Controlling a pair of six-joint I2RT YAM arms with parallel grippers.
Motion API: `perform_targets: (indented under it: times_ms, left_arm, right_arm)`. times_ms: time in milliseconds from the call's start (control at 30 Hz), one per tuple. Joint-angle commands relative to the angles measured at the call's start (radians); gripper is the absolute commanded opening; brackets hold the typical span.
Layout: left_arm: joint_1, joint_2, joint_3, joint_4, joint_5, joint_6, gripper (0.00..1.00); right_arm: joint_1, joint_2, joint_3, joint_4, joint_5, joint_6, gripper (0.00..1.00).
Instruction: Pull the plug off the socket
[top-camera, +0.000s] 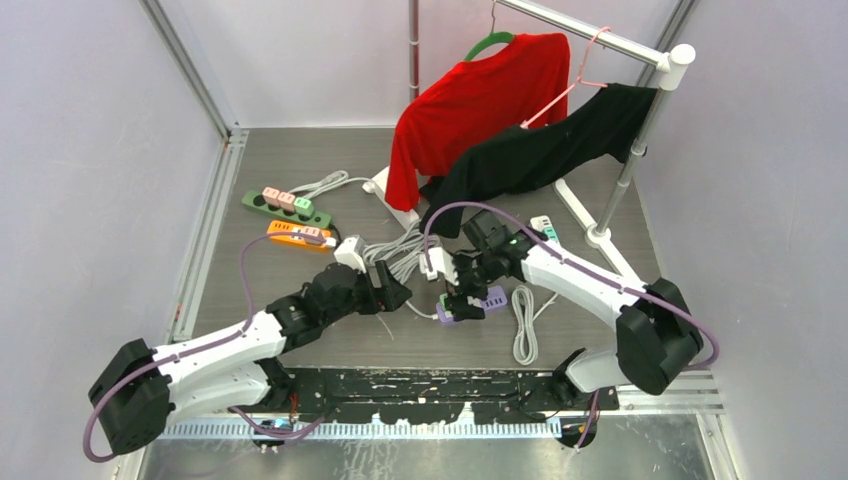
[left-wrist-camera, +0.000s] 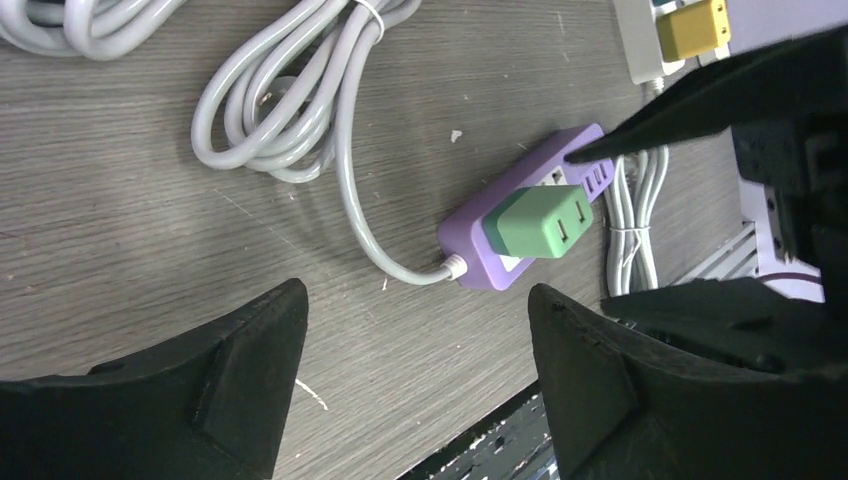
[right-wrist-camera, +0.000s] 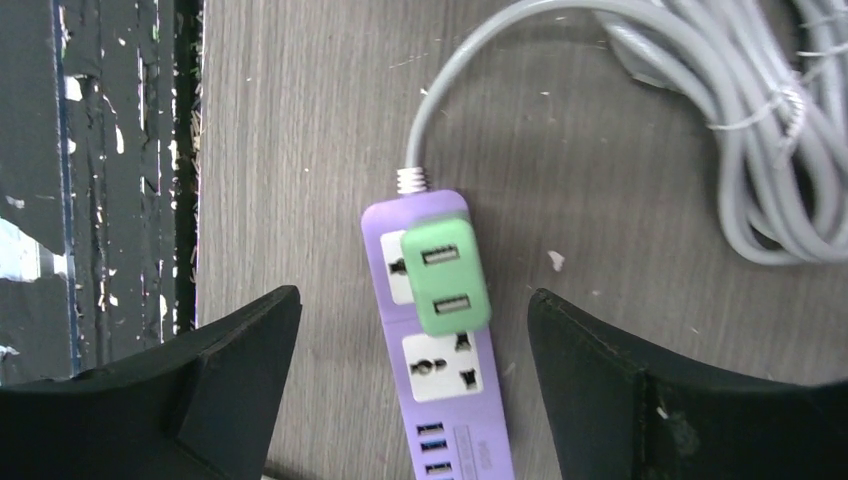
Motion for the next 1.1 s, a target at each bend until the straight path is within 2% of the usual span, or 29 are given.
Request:
perform_targets:
  times_ms: [0, 200, 333, 467, 533, 600, 700, 800, 900, 1067]
  left_arm:
    - [0.004, 0.044, -0.003, 0.081, -0.032, -0.032, 0.80]
    - [0.004, 0.093, 0.002, 0.113, -0.009, -0.037, 0.77]
    - [0.005, 0.107, -0.004, 0.130, 0.002, -0.042, 0.74]
    - [0.005, 0.113, -0.020, 0.167, 0.020, -0.051, 0.74]
    - [0.006, 0.114, -0.031, 0.193, 0.041, -0.062, 0.75]
    - [0.004, 0.111, -0.046, 0.230, 0.060, -0.083, 0.76]
    - [0.006, 0.102, -0.092, 0.310, 0.069, -0.157, 0.83]
    - [0.005, 0.107, -0.150, 0.461, 0.059, -0.251, 0.91]
    - [0.005, 0.130, -0.167, 0.568, 0.061, -0.321, 0.91]
    - [0.003, 0.168, -0.152, 0.612, 0.046, -0.400, 0.88]
  right_arm:
    - [0.068, 0.034, -0.007, 0.084, 0.098, 0.019, 0.85]
    - [0.108, 0.087, 0.009, 0.086, 0.168, 0.033, 0.66]
    - [0.115, 0.096, 0.008, 0.084, 0.166, 0.033, 0.44]
    - [0.116, 0.108, 0.011, 0.101, 0.175, 0.063, 0.28]
    - [0.086, 0.105, 0.030, 0.107, 0.151, 0.108, 0.18]
    - [0.009, 0.095, 0.051, 0.109, 0.063, 0.182, 0.12]
    - [-0.087, 0.059, 0.048, 0.144, -0.013, 0.283, 0.07]
    - [-0.147, 0.036, 0.036, 0.213, -0.098, 0.427, 0.01]
    - [-0.181, 0.040, 0.017, 0.327, -0.126, 0.622, 0.01]
    - [-0.197, 0.067, 0.009, 0.452, -0.080, 0.909, 0.01]
